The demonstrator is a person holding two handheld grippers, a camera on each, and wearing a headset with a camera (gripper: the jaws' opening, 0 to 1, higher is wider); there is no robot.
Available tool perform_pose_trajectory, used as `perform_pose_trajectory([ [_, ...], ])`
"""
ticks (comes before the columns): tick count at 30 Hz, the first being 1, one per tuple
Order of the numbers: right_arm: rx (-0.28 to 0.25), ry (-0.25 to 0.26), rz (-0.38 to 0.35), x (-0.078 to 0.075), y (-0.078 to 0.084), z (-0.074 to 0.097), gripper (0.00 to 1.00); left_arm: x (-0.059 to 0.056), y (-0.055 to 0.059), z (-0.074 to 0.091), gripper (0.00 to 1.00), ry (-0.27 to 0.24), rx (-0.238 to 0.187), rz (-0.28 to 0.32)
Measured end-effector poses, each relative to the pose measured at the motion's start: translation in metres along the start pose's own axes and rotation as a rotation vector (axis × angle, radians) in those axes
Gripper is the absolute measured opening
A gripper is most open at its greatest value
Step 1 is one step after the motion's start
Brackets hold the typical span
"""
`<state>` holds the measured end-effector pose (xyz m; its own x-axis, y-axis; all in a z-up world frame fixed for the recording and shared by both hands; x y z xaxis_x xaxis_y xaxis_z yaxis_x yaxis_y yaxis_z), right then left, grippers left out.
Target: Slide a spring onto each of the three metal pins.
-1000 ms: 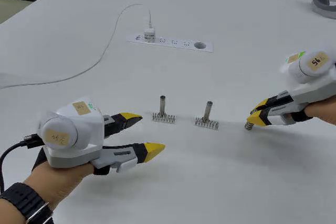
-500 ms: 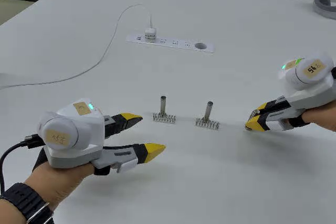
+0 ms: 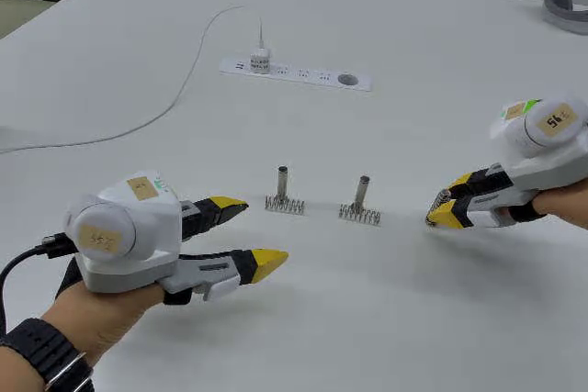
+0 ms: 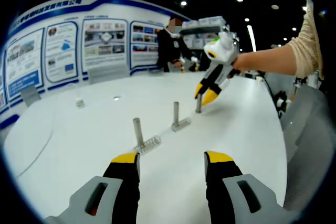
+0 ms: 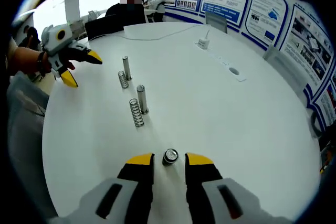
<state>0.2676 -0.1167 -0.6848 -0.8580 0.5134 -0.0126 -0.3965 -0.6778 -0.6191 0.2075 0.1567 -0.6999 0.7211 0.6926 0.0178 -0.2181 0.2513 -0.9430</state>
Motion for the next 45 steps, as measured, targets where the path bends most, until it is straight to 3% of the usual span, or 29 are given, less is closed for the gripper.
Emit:
perform_pose_trajectory([
  [8, -0.033, 0.012, 0.045, 0.008, -0.018, 0.010, 0.25, 0.001, 0.000, -0.001, 0.50, 0.003, -0.001, -0.002],
  [14, -0.046, -0.002, 0.085, 0.015, -0.033, 0.007, 0.25, 0.000, -0.001, -0.001, 0.49, 0.004, -0.005, -0.004],
  [28, 0.003, -0.089, 0.157, 0.036, -0.044, -0.028, 0.22, 0.001, -0.001, 0.000, 0.49, 0.004, -0.005, -0.004],
  [45, 0.075, -0.141, 0.206, 0.034, -0.041, -0.058, 0.18, 0.000, 0.000, 0.000, 0.47, 0.009, 0.007, -0.007],
])
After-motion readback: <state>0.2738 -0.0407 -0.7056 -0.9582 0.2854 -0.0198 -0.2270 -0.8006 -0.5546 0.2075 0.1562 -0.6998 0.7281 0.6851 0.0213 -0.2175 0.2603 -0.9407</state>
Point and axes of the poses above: the centre of the closed fingertips' face, and the gripper's own axes: z roughly backward along the fingers, x roughly to its left, y roughly out of its underside, the point moved 6 cm from there along z, roughly backward along the fingers, and after that the axes turned 7 degrees about -y, right-handed, at the moved point
